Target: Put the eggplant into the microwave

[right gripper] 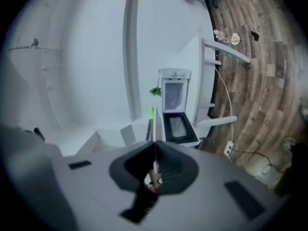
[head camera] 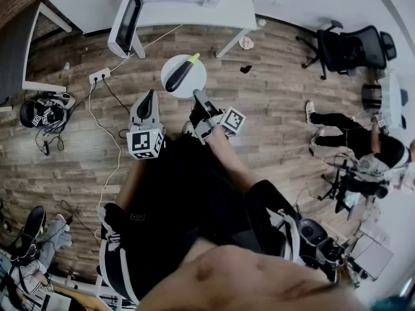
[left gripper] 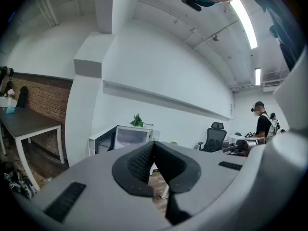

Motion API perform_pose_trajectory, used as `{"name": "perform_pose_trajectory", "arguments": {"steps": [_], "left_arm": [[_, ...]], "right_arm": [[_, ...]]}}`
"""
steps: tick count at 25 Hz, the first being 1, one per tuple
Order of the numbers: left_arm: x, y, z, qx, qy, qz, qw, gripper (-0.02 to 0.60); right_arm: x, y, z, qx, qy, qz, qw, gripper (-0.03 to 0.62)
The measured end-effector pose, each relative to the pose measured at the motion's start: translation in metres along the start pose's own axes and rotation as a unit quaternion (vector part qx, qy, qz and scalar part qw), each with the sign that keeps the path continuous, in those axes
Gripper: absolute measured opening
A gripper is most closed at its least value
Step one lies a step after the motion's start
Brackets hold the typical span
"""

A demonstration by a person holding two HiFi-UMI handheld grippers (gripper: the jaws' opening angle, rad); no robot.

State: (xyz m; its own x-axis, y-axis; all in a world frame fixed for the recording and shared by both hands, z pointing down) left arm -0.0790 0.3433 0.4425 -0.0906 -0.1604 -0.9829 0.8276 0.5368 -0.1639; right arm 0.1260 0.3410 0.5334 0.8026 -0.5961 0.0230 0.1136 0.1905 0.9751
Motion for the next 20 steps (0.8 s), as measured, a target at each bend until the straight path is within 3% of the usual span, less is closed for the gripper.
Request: {"name": "perform_pose_trajectory", "arguments": {"steps": [20], "left_arm": [[0.009,-0.021,-0.007,-0.011,0.001,0.005,0.9999,0.032]], "right_arm": [[-0.011,0.0,0.014,-0.003,0.018,0.003,1.0,0.037]]}}
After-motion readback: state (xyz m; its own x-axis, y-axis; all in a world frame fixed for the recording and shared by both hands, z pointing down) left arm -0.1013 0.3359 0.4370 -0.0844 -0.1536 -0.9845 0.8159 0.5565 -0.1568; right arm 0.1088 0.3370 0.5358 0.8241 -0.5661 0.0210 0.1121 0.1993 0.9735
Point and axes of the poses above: the fingertips, and each gripper's own axes: z forward along the fingers, y to its right, x out of its top, the point moved 5 cm from there along -z, backward along the fingers, and after that the axes turned 12 degrees about -x, right-handed, at the moved point
